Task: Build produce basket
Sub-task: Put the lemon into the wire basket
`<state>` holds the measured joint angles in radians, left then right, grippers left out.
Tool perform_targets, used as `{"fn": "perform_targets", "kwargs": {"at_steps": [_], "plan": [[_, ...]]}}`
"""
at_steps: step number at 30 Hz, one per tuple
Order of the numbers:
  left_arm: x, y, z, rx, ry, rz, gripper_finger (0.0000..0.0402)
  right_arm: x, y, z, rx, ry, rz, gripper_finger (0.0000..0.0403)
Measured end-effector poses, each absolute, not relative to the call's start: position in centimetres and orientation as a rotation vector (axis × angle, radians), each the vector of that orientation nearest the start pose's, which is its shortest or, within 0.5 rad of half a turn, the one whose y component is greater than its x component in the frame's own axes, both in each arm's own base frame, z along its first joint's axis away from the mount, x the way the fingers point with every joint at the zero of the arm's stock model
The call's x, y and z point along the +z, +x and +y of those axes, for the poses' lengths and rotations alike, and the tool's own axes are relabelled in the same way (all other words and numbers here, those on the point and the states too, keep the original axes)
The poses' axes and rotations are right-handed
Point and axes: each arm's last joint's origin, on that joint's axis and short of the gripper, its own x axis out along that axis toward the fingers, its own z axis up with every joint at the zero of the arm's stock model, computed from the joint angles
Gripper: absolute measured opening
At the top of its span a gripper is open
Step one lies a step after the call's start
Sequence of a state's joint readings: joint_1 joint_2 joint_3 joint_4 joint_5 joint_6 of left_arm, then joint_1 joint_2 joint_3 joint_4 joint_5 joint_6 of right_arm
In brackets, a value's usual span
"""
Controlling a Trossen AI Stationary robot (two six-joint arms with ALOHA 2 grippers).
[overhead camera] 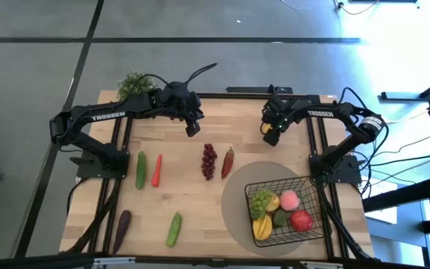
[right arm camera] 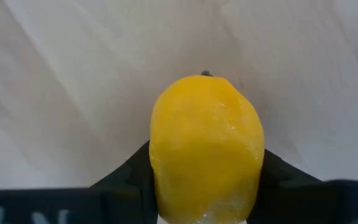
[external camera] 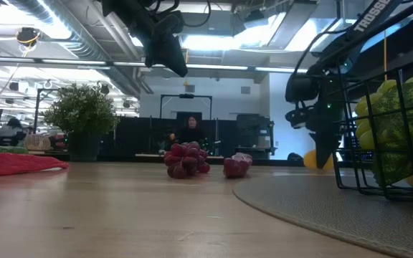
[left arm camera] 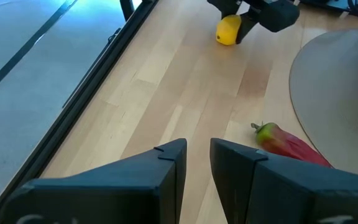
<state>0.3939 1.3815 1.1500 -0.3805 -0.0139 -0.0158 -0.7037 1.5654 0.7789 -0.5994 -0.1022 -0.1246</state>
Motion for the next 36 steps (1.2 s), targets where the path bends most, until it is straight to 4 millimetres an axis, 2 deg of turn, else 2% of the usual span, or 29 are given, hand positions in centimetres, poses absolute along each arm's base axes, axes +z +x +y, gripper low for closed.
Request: {"fn": "perform_targets", "kwargs": {"at_steps": [7,11,15,20,27,32,36], "plan": [[30.9,27.8,11.6,0.4,-0.131,0.602,0.006,16.7,20.9,-15.5,-0.425,0.486,1.337,0.0147],[30.9,27.8,11.6,0.4,-0.132,0.602,0.006,19.6,21.7,-14.4,-0.429,0.492,1.307,0.0147],[30.9,27.8,11.6,0.4,-0.132,0.602,0.006,23.2,22.0,-12.7,-0.439,0.502,1.249,0.0146],[30.9,27.8,11.6,0.4,-0.131,0.602,0.006,28.3,21.4,-9.6,-0.481,0.517,1.127,0.0146],[31.3,28.2,11.3,0.35,-0.112,0.564,0.006,34.1,19.1,-3.6,-0.566,0.594,1.004,0.0146],[31.8,28.9,10.3,0.233,-0.056,0.509,0.006,36.0,18.1,0.4,-0.49,0.675,0.959,0.0146],[32.1,29.4,9.3,0.149,-0.051,0.468,0.006,36.4,17.2,2.7,-0.44,0.71,1.004,0.0146]]}}
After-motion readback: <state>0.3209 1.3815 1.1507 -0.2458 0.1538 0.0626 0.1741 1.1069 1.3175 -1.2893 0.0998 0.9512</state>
